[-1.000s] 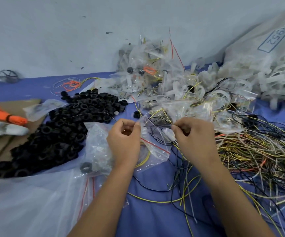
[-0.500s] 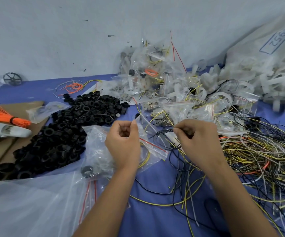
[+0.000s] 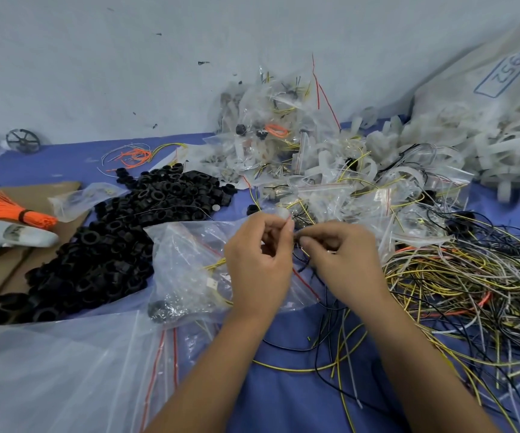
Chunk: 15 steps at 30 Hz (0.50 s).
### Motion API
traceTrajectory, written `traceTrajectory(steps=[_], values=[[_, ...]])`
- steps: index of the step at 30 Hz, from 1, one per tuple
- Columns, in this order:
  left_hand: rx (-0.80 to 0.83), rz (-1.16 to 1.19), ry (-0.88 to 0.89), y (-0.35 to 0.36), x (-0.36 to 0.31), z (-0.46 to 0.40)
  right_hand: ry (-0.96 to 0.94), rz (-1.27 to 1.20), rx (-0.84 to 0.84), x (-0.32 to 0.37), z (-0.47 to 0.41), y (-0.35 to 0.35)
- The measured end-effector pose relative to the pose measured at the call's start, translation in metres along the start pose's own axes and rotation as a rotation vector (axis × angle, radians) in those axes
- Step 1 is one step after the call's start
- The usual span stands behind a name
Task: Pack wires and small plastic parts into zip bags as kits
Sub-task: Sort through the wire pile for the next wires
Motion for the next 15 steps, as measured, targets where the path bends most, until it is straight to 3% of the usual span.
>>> traceTrajectory(steps=[3,7,9,12,13,15], values=[[-0.067,0.01,-0.15,-0.003,0.008,-0.002,0.031,0.11,-0.326,-0.005,0.0,-0.011],[-0.153,0.051,-0.475,-0.008,0.023,-0.002,-0.063,0.211,-0.459,-0.004,0.003,-0.017],[-0.149,0.08,-0.565,-0.01,0.027,-0.002,-0.079,0.056,-0.427,-0.002,0.002,-0.017],[-0.098,0.071,-0.584,-0.012,0.027,-0.003,0.006,-0.418,-0.268,0.002,-0.001,-0.015],[-0.081,0.069,-0.575,-0.011,0.026,-0.004,0.017,-0.467,-0.218,0.002,-0.001,-0.015],[-0.062,0.089,-0.558,-0.011,0.026,-0.004,-0.013,-0.327,-0.151,0.002,0.001,-0.016]])
Point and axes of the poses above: each hand's wrist, its own z-axis away from the middle knuckle, its own y-axis out of the palm, x = y × z, the point moved 1 cm from there along -z, towards the middle knuckle, and after that the axes turned 13 degrees about x, right-handed, at the moved point
